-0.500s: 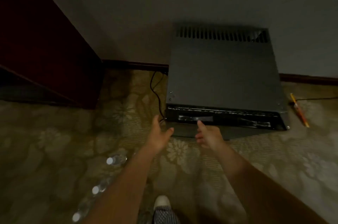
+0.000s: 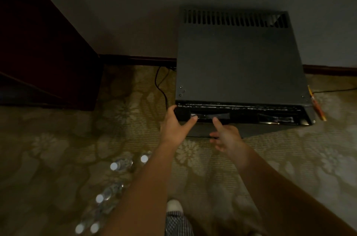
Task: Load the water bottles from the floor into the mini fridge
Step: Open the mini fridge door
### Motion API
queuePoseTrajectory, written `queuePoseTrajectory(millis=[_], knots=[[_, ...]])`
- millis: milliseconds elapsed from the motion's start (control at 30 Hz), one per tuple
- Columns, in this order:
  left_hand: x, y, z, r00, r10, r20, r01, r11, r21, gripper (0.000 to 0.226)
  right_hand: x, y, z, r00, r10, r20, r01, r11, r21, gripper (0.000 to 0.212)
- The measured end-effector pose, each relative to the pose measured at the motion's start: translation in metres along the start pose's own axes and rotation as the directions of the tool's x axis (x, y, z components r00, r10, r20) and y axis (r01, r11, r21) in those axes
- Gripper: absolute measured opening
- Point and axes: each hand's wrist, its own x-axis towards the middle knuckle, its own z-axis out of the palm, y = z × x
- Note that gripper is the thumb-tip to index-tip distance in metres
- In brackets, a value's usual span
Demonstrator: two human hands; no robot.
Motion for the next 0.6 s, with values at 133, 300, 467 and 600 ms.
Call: queuePoseTrajectory(millis=[133,300,467,600], knots=[[-0.028,-0.011,0.002,0.999,-0.020,-0.040,0.021,1.000,0.017,0.061,-0.012,0.016,-0.006,0.999,-0.042,0.017,0.042,0.999,-0.033,0.027],[-0.110,-0.042,0.007,0.985,-0.162,0.063,0.160,0.987,0.031,0.050,-0.042,0.069,-0.043,0.991,-0.039,0.124,0.053,0.992,-0.112,0.017],[-0.168,-0.068,0.021,0.966,-0.236,0.108,0.215,0.959,0.183,0.028,-0.064,0.110,-0.092,0.981,-0.014,0.195,0.037,0.993,-0.115,0.016],[-0.204,-0.071,0.053,0.948,-0.287,0.135,0.243,0.931,0.272,0.050,-0.072,0.149,-0.131,0.990,-0.023,0.138,0.022,1.000,0.002,0.014]])
